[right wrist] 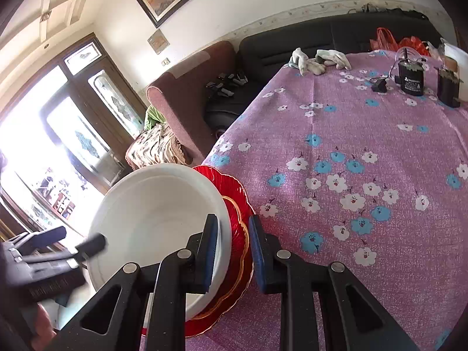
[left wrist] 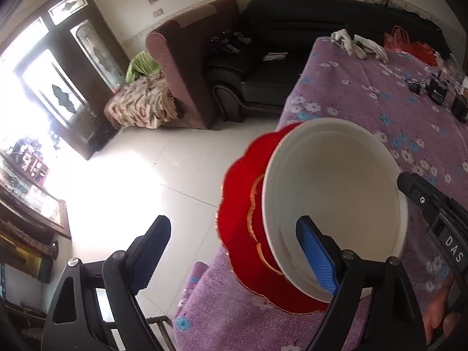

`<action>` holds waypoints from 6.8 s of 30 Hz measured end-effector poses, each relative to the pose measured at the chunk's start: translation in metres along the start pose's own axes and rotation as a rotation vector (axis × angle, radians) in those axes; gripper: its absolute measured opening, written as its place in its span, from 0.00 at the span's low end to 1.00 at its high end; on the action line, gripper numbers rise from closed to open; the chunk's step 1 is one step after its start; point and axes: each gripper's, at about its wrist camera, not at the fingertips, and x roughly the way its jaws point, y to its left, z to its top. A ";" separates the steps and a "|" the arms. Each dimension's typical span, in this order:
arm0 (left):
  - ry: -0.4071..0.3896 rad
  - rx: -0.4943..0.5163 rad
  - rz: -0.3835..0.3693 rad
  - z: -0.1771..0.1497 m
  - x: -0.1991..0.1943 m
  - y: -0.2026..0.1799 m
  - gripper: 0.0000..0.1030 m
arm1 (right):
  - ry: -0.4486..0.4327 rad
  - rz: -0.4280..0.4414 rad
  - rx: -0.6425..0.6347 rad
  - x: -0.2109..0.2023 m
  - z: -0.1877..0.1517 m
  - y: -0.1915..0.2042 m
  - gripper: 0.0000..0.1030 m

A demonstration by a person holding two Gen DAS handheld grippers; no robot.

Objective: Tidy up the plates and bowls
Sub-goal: 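Lower the white bowl into the stacked bowl and open both grippers, then move both grippers back across the table to the beige plastic bowl, then close the right gripper on the beige bowl rim while the left gripper straddles its rim, then close the left gripper on the beige bowl rim beside the right gripper, then lift the beige bowl with both grippers and carry it over the red plates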

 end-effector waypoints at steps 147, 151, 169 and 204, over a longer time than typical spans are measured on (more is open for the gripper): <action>0.067 0.140 -0.489 0.143 0.006 -0.449 0.82 | 0.069 -0.384 0.307 -0.129 0.119 -0.378 0.14; 0.048 0.155 -0.484 0.141 0.004 -0.452 0.63 | 0.068 -0.385 0.302 -0.128 0.119 -0.376 0.14; -0.114 0.132 -0.474 0.138 -0.024 -0.437 0.15 | 0.033 -0.382 0.278 -0.130 0.119 -0.363 0.13; -0.239 0.007 -0.431 0.128 -0.071 -0.330 0.17 | -0.139 -0.321 0.136 -0.169 0.128 -0.243 0.13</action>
